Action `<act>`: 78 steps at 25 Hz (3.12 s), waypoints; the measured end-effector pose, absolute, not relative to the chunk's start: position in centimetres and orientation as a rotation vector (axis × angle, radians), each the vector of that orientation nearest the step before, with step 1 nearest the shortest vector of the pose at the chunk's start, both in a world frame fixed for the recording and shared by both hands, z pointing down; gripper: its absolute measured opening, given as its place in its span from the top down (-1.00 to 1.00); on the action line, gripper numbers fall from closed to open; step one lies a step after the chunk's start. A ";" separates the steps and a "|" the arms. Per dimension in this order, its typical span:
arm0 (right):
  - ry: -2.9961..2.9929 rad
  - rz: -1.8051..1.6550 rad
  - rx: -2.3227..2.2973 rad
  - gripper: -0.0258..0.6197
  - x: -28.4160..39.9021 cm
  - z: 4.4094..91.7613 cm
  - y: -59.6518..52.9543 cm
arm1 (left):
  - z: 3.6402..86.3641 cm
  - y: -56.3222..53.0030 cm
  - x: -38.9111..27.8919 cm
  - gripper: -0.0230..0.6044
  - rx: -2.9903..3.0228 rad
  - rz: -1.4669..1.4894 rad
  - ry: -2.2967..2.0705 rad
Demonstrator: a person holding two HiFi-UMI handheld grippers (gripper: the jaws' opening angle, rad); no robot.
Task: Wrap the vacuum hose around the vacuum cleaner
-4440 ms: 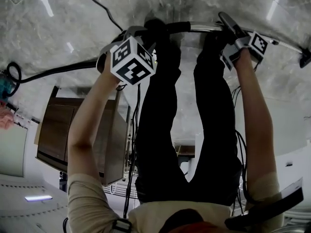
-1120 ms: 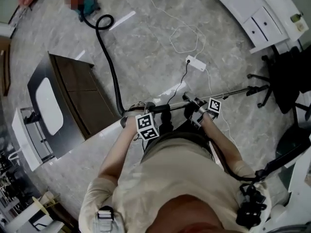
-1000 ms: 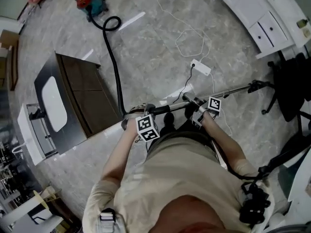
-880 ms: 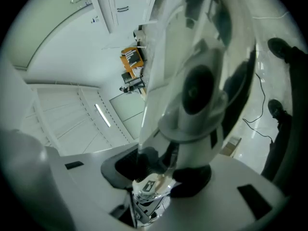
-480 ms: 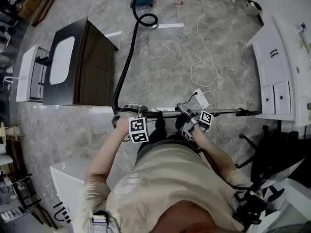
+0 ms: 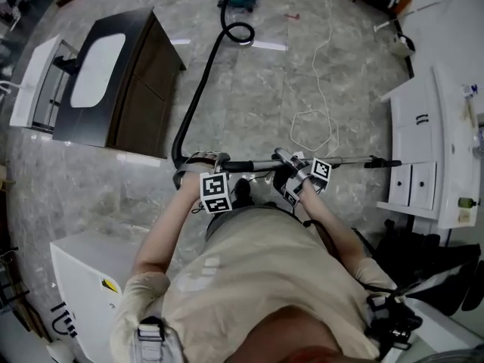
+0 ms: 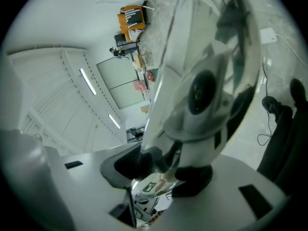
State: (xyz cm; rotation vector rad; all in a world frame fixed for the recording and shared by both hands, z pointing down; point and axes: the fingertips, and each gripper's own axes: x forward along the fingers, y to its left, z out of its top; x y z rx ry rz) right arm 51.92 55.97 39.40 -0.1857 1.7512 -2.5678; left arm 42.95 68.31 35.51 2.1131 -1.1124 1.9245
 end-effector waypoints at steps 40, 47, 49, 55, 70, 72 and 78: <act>1.665 -2.510 -0.470 0.43 32.5 42.6 13.2 | 34.1 27.9 27.5 0.66 1.856 1.893 -1.360; 1.665 -2.411 -0.518 0.43 28.9 41.3 4.7 | 31.7 21.5 27.0 0.45 1.974 1.464 -1.334; 1.653 -2.392 -0.542 0.43 27.6 41.2 2.3 | 30.8 19.8 26.4 0.41 2.025 1.276 -1.306; 1.626 -2.384 -0.605 0.43 23.3 41.1 -2.8 | 27.3 15.6 23.1 0.36 2.075 0.607 -1.139; 1.668 -2.421 -0.652 0.40 14.6 41.2 -14.1 | 25.2 5.1 14.2 0.31 2.090 0.144 -0.904; 1.667 -2.429 -0.655 0.40 13.8 41.6 -16.1 | 25.4 3.1 13.4 0.31 2.083 0.143 -0.910; 1.639 -2.493 -0.592 0.40 12.5 42.7 -23.3 | 25.9 -4.7 13.3 0.31 2.035 0.129 -0.935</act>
